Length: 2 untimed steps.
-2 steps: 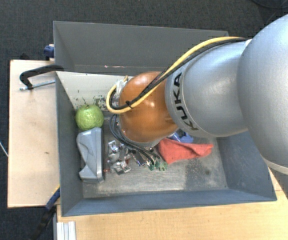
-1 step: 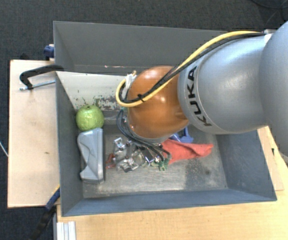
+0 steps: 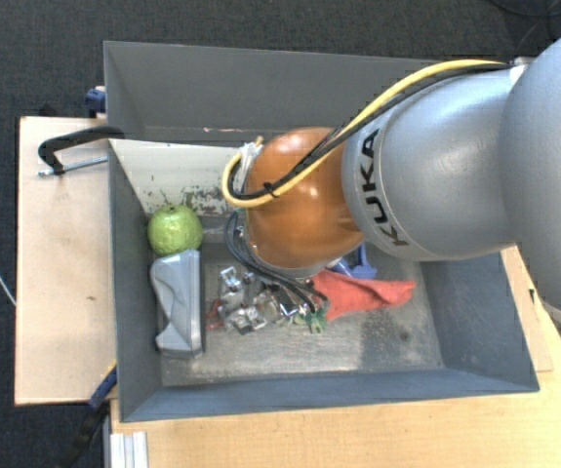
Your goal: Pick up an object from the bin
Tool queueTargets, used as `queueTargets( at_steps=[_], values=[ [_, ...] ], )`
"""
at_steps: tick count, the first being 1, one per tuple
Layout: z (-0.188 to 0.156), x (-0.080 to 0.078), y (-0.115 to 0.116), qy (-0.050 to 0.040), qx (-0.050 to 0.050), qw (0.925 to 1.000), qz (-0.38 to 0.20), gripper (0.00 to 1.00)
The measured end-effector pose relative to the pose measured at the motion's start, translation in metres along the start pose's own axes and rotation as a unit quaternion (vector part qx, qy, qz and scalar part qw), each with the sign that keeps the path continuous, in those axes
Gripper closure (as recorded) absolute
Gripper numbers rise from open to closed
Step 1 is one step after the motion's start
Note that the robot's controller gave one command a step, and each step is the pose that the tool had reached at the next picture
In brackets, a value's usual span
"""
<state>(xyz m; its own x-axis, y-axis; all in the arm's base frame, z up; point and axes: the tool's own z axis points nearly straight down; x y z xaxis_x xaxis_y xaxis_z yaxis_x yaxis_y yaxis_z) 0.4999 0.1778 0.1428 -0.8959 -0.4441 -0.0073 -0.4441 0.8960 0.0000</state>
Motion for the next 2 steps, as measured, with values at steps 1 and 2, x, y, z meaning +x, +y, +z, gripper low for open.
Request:
queueTargets(
  at_steps=[1,2],
  values=[
    [-0.013,-0.003,-0.001,0.0009,-0.001,0.9998,0.018,1.00],
    [0.007,-0.018,0.011,0.0066,0.000,0.9998,0.018,0.00]
  ],
)
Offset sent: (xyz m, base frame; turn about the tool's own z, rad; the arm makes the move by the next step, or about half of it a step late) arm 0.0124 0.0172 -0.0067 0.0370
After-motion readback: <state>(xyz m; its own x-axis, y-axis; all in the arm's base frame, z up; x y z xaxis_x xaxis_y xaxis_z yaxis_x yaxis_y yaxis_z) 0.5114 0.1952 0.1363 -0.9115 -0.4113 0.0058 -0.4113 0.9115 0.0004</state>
